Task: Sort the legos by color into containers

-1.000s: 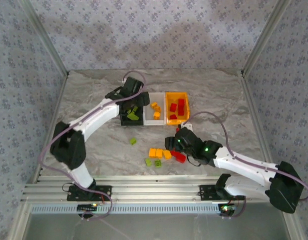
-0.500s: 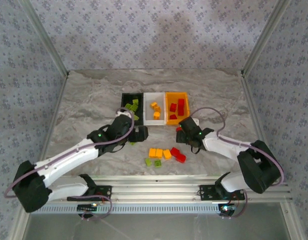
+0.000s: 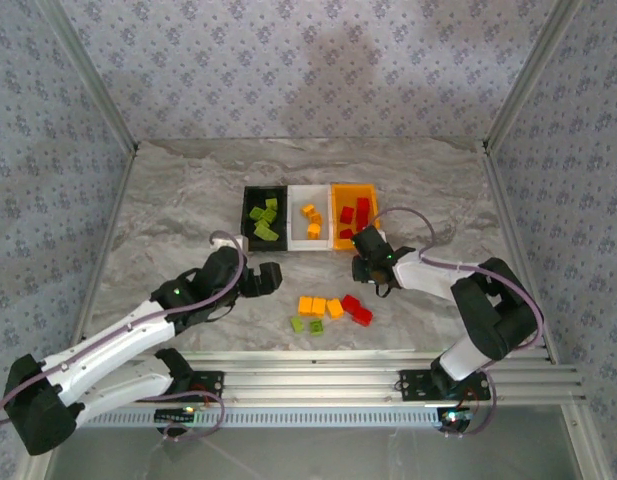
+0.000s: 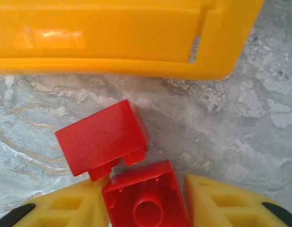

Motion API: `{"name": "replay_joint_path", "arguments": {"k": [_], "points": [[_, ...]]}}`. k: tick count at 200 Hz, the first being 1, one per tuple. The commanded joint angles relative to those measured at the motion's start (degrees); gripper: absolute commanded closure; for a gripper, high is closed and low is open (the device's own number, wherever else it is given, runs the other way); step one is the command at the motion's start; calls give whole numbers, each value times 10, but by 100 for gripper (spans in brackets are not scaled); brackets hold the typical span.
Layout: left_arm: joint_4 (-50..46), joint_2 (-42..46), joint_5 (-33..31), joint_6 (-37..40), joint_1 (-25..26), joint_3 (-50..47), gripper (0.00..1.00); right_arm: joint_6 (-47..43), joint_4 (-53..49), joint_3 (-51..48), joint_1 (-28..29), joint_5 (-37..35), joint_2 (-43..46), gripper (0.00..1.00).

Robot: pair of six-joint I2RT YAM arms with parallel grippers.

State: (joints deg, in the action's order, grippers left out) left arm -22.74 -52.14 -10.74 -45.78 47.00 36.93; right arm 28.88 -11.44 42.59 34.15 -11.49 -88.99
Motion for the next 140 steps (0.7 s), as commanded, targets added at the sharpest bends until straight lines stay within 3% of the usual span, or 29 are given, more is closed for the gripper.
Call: {"name": "replay_joint_path", "arguments": {"k": [1,42,70,140], "points": [[-6,13,-7,-8,4,2,0,1,-7,-8,9,7,27,62],[-5,21,2,-3,4,-1,0,20,-66,-18,62,4,141,66],[0,28,5,-6,3,-14,1,29,-89,32,59,10,183,66],[-8,30,17,-11,5,-27,1,12,-112,273,-16,8,-52,65]]}}
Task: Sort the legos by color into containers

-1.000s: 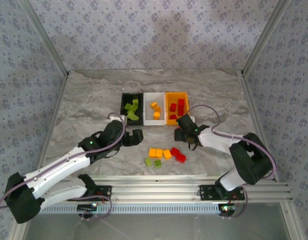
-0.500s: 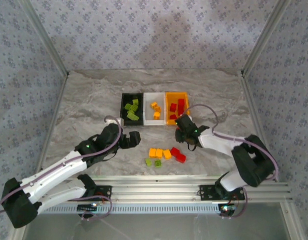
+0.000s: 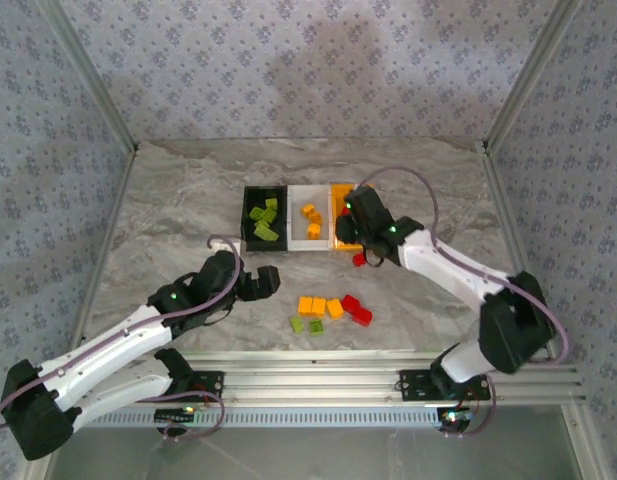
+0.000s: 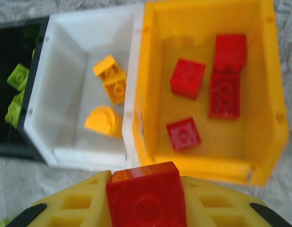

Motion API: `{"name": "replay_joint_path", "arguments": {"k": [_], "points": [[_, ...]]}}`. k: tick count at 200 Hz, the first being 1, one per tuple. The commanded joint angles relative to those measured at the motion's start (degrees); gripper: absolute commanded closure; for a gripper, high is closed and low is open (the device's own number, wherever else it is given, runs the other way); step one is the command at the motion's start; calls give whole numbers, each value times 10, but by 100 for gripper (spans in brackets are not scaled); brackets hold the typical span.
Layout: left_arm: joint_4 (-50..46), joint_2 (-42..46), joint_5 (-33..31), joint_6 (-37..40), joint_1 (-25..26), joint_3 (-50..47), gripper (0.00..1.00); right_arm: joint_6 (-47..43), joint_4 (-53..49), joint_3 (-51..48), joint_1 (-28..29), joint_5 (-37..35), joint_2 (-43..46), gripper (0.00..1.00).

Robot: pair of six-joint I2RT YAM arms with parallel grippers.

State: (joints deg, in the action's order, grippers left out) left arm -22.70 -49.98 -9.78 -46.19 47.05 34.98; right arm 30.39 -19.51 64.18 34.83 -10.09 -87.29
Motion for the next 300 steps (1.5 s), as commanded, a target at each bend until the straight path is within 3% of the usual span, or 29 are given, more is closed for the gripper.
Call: {"name": "replay_joint_path", "arguments": {"k": [1,57,72,83,104,151,188,227,263,300], "points": [[-8,8,8,-7,4,-8,1,-3,-32,60,-23,-7,-72,65],[-6,-9,-6,6,4,-15,1,24,-62,141,-56,-19,-170,59],[-1,-25,-8,22,4,-9,1,31,-71,152,-59,-21,-178,51],[-2,-41,-17,36,4,-1,1,33,-73,158,-58,-22,-178,40],[-2,-73,-28,60,2,15,1,33,-57,151,-56,-29,-154,26],[46,-188,-11,99,-9,40,2,30,-24,78,-13,-33,-63,21],[78,-308,-26,121,-24,77,16,40,-2,0,19,-41,1,20],[101,-389,-21,134,-40,102,39,50,1,-62,44,-63,83,20],[107,-393,-11,123,-29,84,55,76,0,-121,50,-79,153,20],[89,-339,-8,104,-16,58,73,97,0,-167,47,-92,202,20]]}}
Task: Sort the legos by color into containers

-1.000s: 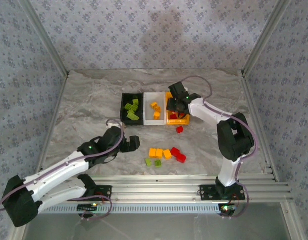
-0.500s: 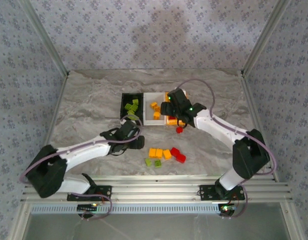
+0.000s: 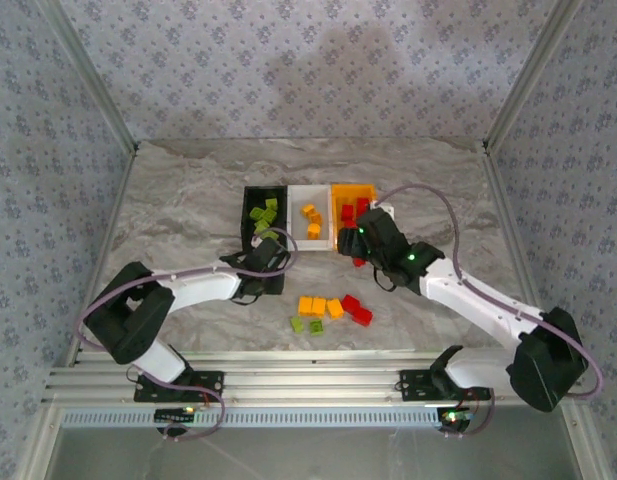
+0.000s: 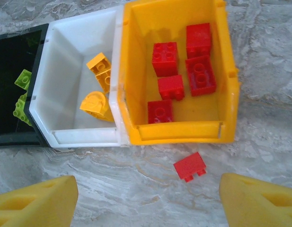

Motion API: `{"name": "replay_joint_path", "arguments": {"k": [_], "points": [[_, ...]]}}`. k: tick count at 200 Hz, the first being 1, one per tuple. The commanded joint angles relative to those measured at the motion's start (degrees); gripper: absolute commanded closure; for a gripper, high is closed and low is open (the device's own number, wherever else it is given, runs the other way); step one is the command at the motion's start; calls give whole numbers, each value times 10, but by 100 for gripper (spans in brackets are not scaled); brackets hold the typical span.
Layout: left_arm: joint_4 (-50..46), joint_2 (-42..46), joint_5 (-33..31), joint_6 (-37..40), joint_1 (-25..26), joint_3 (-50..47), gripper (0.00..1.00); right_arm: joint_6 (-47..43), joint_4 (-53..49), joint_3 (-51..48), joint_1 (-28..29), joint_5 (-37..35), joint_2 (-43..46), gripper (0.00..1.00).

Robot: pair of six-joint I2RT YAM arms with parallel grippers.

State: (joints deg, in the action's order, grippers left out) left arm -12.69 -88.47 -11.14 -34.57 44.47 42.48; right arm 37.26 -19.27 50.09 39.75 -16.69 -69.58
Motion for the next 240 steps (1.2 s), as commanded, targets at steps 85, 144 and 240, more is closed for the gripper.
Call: {"name": "replay_joint_path", "arguments": {"k": [85,144,240], "points": [[-121,162,-19,16,-56,156,73,48,-2,-87,2,-25,71,20],[-89,-37,3,27,-150,304,76,58,-15,-104,6,-25,90,20],[-134,-121,7,33,-147,429,22,63,-32,-116,17,-13,114,16]]}}
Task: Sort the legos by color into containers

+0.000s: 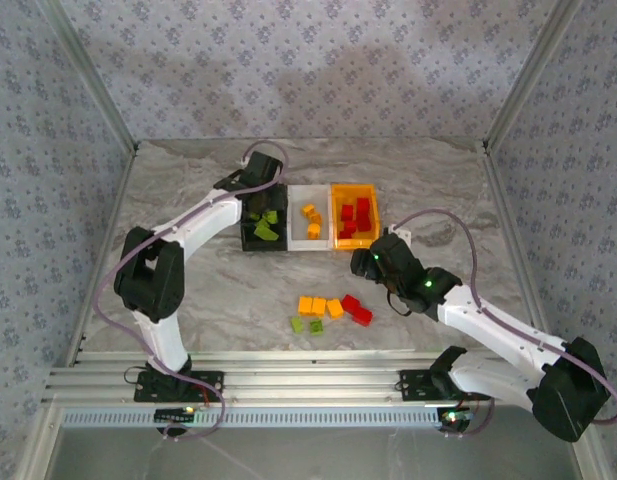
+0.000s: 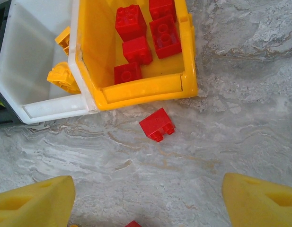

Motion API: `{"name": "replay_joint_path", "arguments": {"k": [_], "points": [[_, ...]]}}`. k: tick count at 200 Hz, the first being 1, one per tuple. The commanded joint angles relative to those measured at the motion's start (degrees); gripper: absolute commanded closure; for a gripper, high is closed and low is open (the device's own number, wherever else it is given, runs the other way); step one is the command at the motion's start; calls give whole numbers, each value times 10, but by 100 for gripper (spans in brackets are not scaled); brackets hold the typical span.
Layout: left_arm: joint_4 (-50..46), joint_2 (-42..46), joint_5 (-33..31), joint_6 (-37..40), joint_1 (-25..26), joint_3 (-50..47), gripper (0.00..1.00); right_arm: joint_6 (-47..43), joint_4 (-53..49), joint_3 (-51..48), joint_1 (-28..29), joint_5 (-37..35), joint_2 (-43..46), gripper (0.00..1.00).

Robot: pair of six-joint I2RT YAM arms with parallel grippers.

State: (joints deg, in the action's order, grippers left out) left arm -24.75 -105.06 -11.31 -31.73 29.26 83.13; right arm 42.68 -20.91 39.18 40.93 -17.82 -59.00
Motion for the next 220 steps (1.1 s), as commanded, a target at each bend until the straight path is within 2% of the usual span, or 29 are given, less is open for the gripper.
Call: {"name": "replay_joint_path", "arguments": {"k": [1,36,39,43,83,119,173,220], "points": [[-14,47,10,4,6,22,21,9,-15,-7,5,-2,8,16],[4,154,29,7,43,-17,9,13,-7,-18,10,8,4,16],[8,166,30,7,49,-25,3,13,-6,-19,10,7,3,16],[14,181,30,8,57,-35,1,13,-4,-21,11,7,1,16],[60,319,16,-4,154,-184,1,8,22,-23,8,2,-50,14],[83,425,-24,-58,216,-350,1,-28,74,-13,6,1,-113,14],[99,547,-51,-174,228,-566,1,-61,136,14,-24,36,-210,15],[86,629,-67,-233,227,-643,1,-117,188,43,-48,58,-295,18]]}}
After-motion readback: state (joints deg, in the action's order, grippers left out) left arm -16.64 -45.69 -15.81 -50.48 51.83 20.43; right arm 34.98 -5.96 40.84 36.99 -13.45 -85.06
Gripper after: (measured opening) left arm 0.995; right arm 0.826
